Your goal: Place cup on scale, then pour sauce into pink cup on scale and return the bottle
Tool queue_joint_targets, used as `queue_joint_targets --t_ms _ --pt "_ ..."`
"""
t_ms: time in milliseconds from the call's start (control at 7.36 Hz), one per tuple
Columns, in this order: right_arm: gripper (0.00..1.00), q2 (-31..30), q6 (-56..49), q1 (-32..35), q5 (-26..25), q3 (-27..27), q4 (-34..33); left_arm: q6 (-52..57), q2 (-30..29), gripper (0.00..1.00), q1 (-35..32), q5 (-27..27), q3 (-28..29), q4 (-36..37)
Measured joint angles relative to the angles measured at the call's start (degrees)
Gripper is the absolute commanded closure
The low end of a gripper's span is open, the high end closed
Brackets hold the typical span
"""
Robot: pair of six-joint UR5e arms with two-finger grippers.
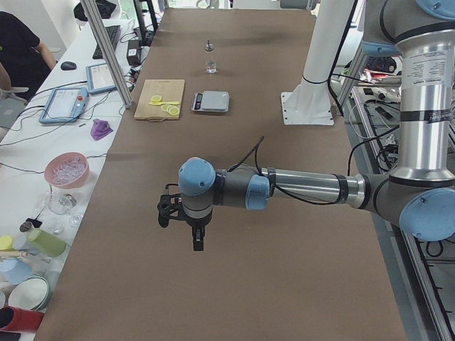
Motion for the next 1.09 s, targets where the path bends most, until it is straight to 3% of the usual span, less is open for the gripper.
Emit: queue_joint_targets --t_ms 544,815,1087 --pt "0.00 0.2 0.0 -0.1 1.3 0.8 -0.1 -0.6 -2.5 0.03 1.2 -0.2 -1.3 -0.1" --pt "0.00 0.6 0.1 -0.1 2.0 1.0 -0.2 -2.3 -7.1 0.02 3.0 -0.3 -2.2 0.4" --pt "0.00 0.9 0.3 -0.1 3.2 1.1 -0.1 -11.1 -12.7 0.03 6.8 -0.9 -1.9 0.4"
